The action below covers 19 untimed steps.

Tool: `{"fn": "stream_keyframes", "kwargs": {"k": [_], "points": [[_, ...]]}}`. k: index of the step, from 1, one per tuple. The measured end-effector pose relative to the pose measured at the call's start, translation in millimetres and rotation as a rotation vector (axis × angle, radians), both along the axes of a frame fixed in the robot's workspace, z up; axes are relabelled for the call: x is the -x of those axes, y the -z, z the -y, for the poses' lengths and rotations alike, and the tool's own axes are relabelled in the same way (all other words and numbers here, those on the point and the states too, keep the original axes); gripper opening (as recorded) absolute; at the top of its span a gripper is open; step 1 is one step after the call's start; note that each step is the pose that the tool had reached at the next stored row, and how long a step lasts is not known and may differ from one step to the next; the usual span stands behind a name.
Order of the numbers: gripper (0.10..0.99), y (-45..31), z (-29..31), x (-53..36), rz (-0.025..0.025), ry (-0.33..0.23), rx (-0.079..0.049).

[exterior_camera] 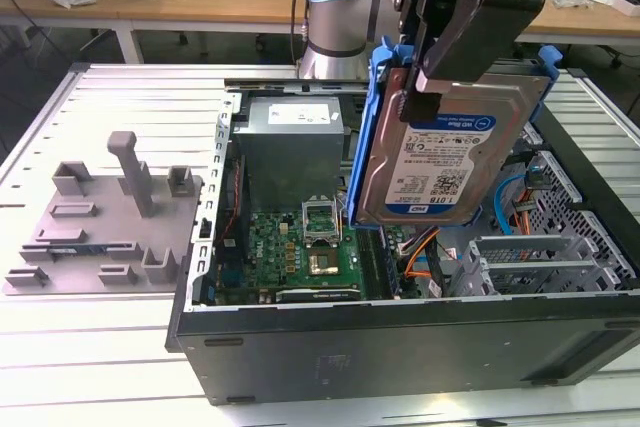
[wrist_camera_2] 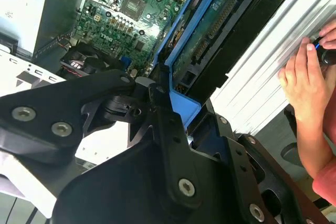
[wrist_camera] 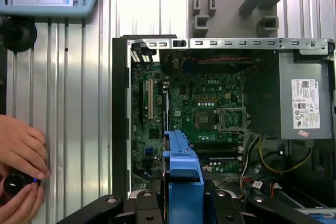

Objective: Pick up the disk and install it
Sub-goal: 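Insert the disk into the insertion slot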

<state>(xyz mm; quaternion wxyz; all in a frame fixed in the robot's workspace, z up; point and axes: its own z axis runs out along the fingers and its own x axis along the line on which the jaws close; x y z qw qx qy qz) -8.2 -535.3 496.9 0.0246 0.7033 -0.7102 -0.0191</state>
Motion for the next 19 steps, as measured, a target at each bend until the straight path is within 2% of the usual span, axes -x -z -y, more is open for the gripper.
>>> {"fn": "stream_keyframes", "kwargs": {"k": [4, 9, 16, 19], "points": [[0.369, -0.2, 0.0, -0.2, 0.0011, 0.0, -0.001], [0.369, 0.0, -0.1, -0.2, 0.0072, -0.004, -0.012], [0.369, 0.1, 0.0, -0.2, 0.0072, -0.086, -0.012], [0.369, 0.5, 0.0, -0.3, 0.0186, -0.087, -0.012]]}}
